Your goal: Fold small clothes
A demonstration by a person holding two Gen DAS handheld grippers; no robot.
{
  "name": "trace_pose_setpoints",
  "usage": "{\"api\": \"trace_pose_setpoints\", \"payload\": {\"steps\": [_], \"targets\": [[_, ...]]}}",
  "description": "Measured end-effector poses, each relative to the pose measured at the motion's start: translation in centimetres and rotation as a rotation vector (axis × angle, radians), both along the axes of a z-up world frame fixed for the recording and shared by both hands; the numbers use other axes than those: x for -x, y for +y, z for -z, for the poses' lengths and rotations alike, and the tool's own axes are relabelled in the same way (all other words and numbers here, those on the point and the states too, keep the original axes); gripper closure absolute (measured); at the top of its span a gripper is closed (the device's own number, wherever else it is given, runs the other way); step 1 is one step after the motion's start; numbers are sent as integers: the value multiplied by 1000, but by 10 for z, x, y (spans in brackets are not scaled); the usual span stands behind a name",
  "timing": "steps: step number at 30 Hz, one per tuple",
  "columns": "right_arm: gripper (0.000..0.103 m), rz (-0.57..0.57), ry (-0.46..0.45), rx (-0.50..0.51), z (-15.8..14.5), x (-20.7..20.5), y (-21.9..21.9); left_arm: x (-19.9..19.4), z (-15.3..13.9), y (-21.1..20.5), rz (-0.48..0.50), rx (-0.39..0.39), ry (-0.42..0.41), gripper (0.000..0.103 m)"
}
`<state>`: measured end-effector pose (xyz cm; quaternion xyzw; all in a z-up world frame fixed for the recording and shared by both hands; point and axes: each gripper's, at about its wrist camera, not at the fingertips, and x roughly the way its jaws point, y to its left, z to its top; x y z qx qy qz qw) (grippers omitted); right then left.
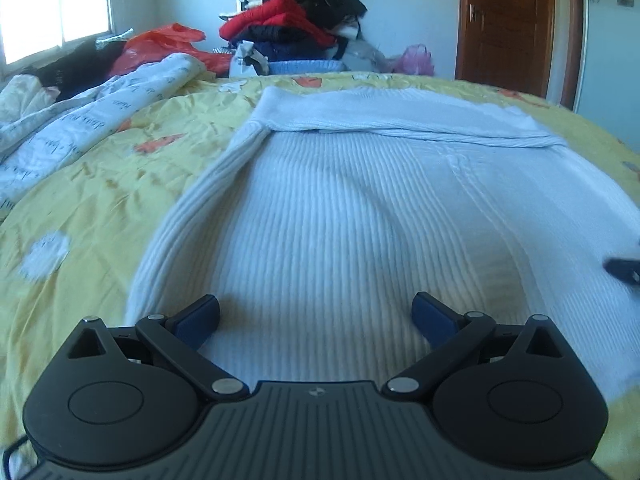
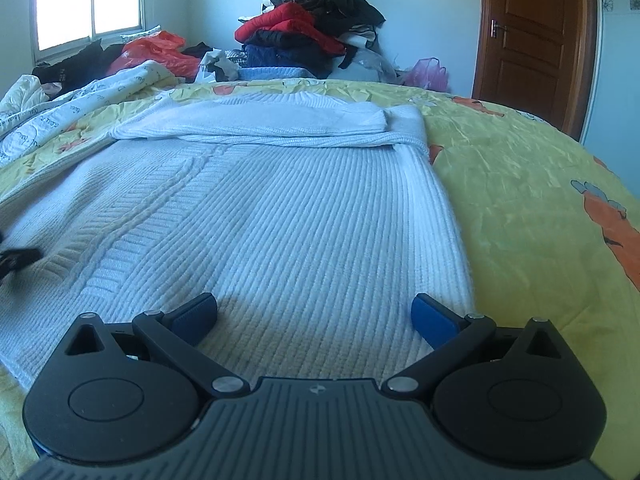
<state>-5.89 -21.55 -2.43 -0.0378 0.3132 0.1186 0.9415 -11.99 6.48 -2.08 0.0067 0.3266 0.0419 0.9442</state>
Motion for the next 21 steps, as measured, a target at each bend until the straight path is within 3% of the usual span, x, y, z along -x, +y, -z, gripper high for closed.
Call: {"api": "trace_pose_setpoints", "payload": {"steps": [14,17,21], "targets": [[2,2,-5,-22,-3,5,-3,62,-3,6,56,-25,-8,0],[2,-14,-2,-55,-5,19,-8,70,-9,14,111,-14,15,0],[1,-92,-10,5,-5,51,-10,85,-21,31,136,-25,20,0]]}}
